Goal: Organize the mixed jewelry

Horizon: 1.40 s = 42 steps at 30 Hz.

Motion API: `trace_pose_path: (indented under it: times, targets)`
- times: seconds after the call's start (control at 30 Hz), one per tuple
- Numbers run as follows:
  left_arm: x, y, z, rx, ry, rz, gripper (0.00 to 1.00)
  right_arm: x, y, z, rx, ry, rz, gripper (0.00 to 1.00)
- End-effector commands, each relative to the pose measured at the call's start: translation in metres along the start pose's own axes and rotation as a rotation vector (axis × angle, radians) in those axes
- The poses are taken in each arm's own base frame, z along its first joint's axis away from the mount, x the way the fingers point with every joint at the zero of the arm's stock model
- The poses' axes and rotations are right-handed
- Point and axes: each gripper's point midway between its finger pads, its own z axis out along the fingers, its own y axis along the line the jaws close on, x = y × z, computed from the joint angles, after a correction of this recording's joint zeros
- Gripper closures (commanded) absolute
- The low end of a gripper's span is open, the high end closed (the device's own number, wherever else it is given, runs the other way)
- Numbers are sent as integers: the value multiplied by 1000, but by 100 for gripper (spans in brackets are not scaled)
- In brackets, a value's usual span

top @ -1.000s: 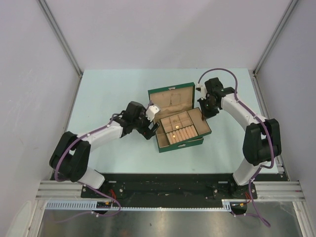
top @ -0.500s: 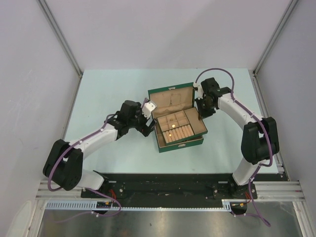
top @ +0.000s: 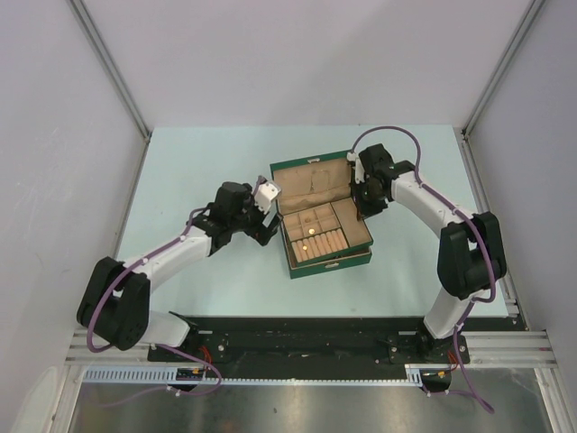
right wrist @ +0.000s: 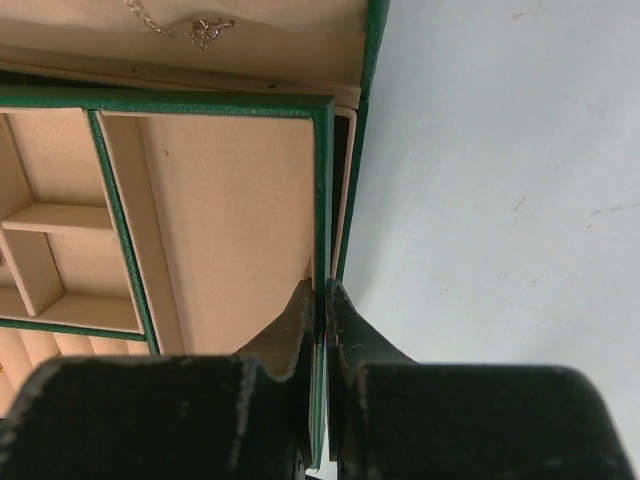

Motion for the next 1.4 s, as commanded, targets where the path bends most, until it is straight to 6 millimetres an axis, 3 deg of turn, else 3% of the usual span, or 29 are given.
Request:
trace_pose_path:
  times: [0.0, 0.37, 1.2, 1.37]
  targets:
    - [-15, 9, -8, -42, -63, -13, 0, -17, 4, -1, 20, -60, 19, 100]
    - [-10, 10, -8, -47, -54, -16, 0, -15, 12, -1, 25, -65, 9, 100]
    - [-4, 7, -4, -33, -47, -26, 0, -11, -2, -14, 73, -114, 79, 100]
    - [-3, 8, -3, -37, -41, -26, 0, -8, 4, -10, 44, -109, 91, 100]
